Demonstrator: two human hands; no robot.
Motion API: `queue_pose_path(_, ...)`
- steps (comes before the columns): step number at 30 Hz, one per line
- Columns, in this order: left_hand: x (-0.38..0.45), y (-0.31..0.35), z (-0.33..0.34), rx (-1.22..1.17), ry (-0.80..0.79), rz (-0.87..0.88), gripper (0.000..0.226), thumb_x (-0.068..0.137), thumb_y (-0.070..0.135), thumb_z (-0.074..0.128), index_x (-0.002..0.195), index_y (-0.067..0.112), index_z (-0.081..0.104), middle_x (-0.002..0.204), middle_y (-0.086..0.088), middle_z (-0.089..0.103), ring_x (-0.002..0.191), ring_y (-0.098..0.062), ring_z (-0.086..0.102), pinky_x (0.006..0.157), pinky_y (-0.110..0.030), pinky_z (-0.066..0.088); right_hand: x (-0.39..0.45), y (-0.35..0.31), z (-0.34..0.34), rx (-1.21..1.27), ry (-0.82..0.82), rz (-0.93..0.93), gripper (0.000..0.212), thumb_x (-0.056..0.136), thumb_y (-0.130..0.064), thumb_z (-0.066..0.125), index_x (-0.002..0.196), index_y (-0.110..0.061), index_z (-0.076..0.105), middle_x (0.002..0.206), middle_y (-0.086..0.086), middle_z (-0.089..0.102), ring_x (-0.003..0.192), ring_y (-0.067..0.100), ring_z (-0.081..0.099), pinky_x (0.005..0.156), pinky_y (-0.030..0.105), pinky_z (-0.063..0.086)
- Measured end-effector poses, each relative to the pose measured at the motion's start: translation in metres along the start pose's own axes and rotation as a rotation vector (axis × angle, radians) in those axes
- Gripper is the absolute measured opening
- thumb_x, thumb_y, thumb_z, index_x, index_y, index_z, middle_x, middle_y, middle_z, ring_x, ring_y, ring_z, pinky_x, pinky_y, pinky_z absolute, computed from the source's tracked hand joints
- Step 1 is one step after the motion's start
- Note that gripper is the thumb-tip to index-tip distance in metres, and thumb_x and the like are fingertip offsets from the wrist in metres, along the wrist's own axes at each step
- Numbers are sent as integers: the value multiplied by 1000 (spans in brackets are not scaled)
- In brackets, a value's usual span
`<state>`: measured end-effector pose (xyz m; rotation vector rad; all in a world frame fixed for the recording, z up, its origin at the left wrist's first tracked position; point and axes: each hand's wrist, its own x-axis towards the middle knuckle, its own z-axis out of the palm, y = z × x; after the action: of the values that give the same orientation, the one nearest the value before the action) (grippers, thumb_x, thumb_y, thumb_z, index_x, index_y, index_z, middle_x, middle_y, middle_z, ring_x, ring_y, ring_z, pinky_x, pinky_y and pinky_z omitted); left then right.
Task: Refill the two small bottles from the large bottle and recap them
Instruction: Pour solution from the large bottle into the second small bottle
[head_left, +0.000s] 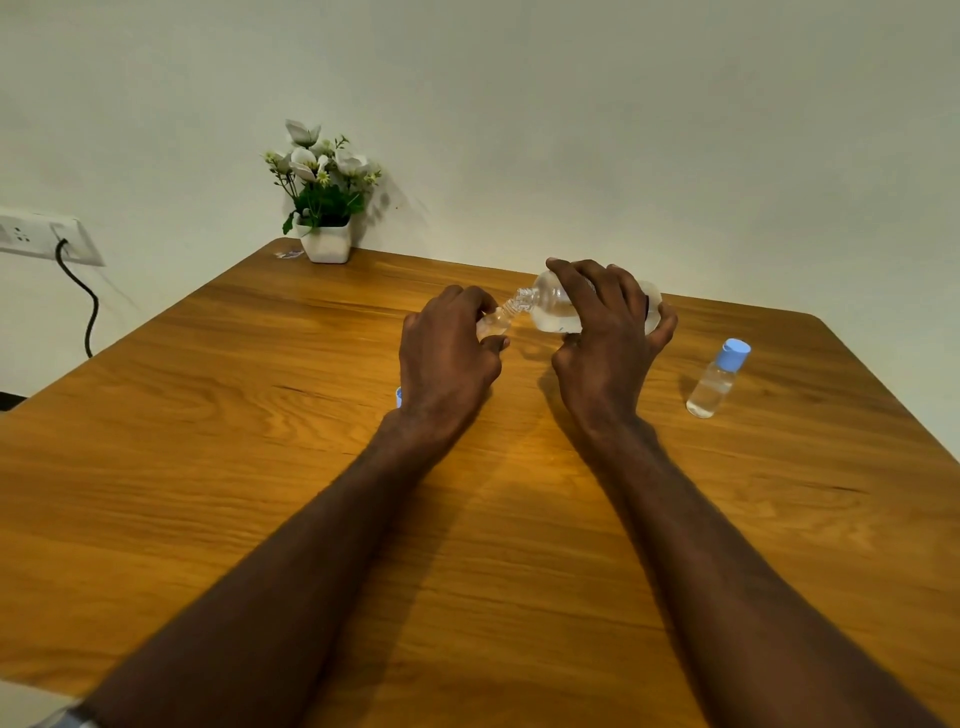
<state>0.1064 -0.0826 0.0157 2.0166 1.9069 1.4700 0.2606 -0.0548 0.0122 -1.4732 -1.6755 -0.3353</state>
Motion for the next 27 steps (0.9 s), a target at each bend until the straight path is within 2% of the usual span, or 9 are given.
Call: queue_pose_path(27, -2, 0, 0, -22, 4, 1, 35, 82, 26, 86, 113, 19, 71, 109, 2, 71, 97, -17, 65, 90, -51, 55, -1, -2, 0, 14, 0, 2, 93, 71, 4, 76, 147, -43, 52, 149, -13, 53, 147, 20, 38, 118, 60, 16)
